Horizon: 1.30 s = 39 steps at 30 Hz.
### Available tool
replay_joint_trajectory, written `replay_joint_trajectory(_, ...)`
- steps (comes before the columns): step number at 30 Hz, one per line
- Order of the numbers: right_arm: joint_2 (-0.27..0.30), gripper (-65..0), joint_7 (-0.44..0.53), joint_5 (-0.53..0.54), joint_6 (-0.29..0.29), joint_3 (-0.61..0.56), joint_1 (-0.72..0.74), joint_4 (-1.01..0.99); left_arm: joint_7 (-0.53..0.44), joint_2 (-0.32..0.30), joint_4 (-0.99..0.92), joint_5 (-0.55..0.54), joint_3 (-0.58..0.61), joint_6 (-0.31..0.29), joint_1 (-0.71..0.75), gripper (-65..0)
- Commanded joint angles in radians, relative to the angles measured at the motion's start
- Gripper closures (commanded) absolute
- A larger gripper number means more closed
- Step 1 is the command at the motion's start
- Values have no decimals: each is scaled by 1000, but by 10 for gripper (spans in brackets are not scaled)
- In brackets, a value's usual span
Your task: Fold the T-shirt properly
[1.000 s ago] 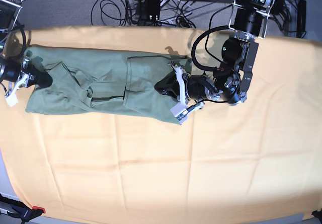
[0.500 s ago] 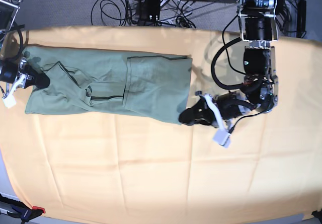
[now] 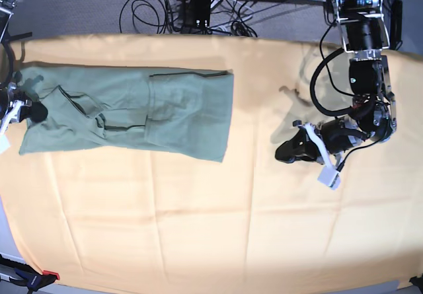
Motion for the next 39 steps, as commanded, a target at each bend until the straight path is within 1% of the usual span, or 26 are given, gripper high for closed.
replay_joint_trajectory(1, 34, 0, 38, -24, 2, 6, 17, 15, -21, -13, 15, -33, -3, -9, -22, 0)
replay_joint_trajectory(3, 34, 0, 100, -119, 2, 6, 17, 15, -20, -19, 15, -45, -3, -9, -22, 0)
replay_joint_trajectory(5, 41, 0, 151, -165, 2, 6, 17, 15, -18, -24, 15, -46, -3, -9, -22, 0)
replay_joint_trajectory(7, 60, 0, 171, -178, 2, 6, 17, 15, -18, -26, 15, -45, -3, -9, -22, 0)
replay_joint_trajectory(13, 135, 0, 187, -177, 0, 6, 17, 15, -18, -28, 15, -47, -3, -9, -22, 0)
replay_joint_trajectory(16, 164, 0, 205, -164, -22, 13, 17, 16, -18, -28, 15, -47, -3, -9, -22, 0)
replay_joint_trajectory(18, 162, 0, 204, -142, -23, 39, 16, 16, -19, -28, 15, -50, -3, -9, -22, 0)
replay_joint_trajectory(21, 158, 0, 203, -117, 2, 75, 14, 16, -19, -28, 15, -50, -3, -9, -22, 0)
replay_joint_trajectory(23, 158, 0, 201, -85, 2, 93, 14, 23, -19, -28, 15, -50, -3, -10, -22, 0)
replay_joint_trajectory(27, 151, 0, 165, -40, 2, 94, 14, 60, -18, -27, 15, -74, -3, -9, -21, 0)
replay_joint_trajectory(33, 99, 0, 145, -39, 2, 94, 14, 156, -22, -22, 15, -75, -1, -10, -22, 0)
replay_joint_trajectory(36, 70, 0, 111, -37, 2, 94, 14, 220, -22, -23, 15, -75, -1, -10, -22, 0)
replay_joint_trajectory(39, 36, 0, 101, -29, 2, 94, 10, 295, -22, -23, 15, -75, -1, -10, -22, 0)
